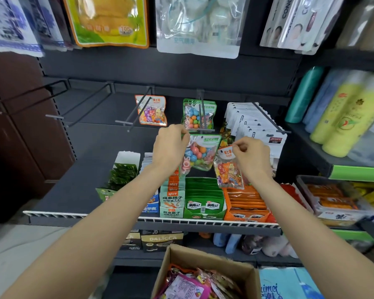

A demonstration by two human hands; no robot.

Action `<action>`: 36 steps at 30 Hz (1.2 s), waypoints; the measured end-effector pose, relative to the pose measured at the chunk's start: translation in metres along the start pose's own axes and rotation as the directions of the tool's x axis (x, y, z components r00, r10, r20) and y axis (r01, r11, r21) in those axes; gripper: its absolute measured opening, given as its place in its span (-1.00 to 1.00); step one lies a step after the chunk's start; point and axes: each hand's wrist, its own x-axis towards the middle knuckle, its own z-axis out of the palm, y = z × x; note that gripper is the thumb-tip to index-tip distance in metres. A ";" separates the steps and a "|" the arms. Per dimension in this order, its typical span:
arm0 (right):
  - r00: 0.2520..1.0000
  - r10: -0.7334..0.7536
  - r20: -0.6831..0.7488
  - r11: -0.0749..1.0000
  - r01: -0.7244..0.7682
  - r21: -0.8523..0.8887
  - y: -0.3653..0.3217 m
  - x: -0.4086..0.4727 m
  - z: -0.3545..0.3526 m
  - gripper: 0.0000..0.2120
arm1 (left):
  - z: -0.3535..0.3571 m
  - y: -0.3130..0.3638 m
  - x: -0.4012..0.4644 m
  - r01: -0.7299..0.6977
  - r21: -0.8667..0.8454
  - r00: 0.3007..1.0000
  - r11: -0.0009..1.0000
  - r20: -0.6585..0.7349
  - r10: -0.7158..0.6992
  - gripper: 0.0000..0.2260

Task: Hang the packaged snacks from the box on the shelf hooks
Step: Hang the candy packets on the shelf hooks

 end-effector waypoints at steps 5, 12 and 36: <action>1.000 0.005 -0.001 1.000 -0.005 0.015 0.000 0.007 0.007 -0.84 | 0.004 -0.001 0.007 -0.020 0.065 1.000 0.998 0.012 0.020 -0.84; 1.000 0.013 0.003 0.999 -0.013 0.038 -0.001 0.018 0.014 -0.84 | 0.004 -0.004 0.005 -0.045 0.110 0.999 0.993 0.021 0.043 -0.85; 1.000 -0.007 0.028 0.998 0.008 -0.055 0.000 0.051 0.031 -0.85 | 0.076 -0.023 0.118 0.171 -0.023 0.983 0.985 -0.065 -0.172 -0.80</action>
